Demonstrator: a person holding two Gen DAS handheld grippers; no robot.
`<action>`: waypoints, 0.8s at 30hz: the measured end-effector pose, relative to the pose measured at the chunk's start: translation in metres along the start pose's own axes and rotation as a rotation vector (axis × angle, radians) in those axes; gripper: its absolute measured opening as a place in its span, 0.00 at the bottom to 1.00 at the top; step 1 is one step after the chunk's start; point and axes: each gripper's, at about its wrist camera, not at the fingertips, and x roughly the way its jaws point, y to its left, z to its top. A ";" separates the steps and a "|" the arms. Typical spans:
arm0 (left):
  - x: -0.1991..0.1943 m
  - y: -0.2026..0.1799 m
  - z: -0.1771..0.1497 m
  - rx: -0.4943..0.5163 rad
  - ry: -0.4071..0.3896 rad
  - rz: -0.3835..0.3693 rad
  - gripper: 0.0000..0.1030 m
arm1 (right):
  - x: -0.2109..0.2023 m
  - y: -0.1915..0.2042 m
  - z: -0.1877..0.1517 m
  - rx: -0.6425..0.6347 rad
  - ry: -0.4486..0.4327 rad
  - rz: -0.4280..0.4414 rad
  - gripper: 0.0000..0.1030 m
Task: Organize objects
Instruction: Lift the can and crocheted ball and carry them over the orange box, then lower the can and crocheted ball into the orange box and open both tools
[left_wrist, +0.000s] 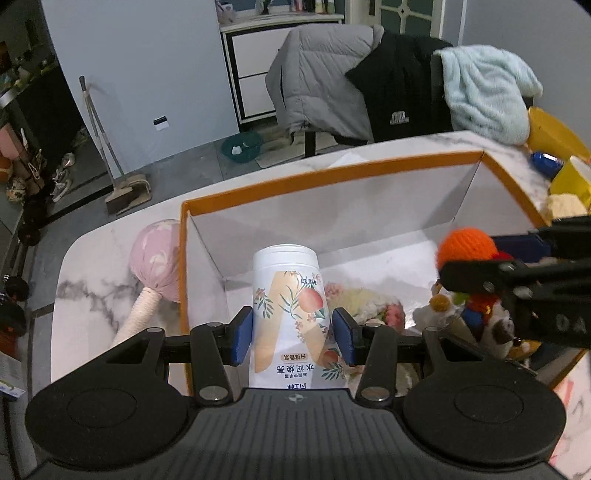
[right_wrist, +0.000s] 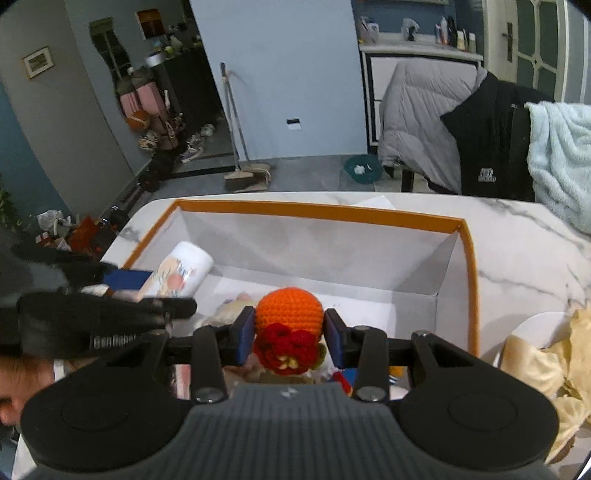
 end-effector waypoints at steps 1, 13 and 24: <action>0.002 -0.001 0.001 0.006 0.006 0.007 0.52 | 0.005 0.000 0.002 0.009 0.006 -0.001 0.41; 0.021 -0.003 0.006 0.063 0.057 0.083 0.53 | 0.055 0.016 0.006 -0.032 0.068 -0.062 0.41; 0.025 -0.002 0.007 0.081 0.051 0.095 0.44 | 0.061 0.022 0.008 -0.066 0.094 -0.097 0.41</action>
